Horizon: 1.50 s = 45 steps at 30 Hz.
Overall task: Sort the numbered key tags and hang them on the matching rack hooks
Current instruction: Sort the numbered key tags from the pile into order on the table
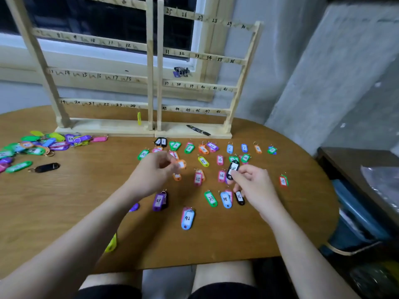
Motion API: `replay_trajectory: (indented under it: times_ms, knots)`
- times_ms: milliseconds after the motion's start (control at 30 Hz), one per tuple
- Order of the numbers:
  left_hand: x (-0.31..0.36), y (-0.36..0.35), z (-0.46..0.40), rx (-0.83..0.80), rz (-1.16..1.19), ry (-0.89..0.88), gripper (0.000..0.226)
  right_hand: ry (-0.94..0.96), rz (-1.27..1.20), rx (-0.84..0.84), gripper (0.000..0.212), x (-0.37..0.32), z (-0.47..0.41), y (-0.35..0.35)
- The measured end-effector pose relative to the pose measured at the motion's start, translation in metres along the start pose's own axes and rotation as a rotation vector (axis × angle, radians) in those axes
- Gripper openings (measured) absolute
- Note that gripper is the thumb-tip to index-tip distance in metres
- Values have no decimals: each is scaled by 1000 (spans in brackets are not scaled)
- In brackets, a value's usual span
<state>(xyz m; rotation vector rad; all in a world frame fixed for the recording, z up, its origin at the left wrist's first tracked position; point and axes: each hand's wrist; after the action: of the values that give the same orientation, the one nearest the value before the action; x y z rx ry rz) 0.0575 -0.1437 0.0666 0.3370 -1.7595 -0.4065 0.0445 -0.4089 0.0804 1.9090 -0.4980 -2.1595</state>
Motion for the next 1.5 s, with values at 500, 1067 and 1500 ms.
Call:
replay_trajectory:
  times_ms: [500, 1067, 1500]
  knots:
    - [35, -87, 3, -135, -123, 5, 20, -32, 39, 343, 20, 93, 39, 83]
    - [35, -107, 3, -214, -382, -19, 11, 50, 271, 418, 23, 131, 32, 82]
    - [22, -93, 7, -240, -534, 53, 16, 24, 343, 428, 19, 128, 33, 77]
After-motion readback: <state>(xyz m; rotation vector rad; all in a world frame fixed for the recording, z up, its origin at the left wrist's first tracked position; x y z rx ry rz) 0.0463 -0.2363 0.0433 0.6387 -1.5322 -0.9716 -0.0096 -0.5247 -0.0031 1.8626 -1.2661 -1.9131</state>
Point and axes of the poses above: each hand's wrist, its own z-axis away from the middle knuckle, its own y-axis out of the back of the hand, x = y × z, and after that the axes turned 7 degrees about -y, right-handed
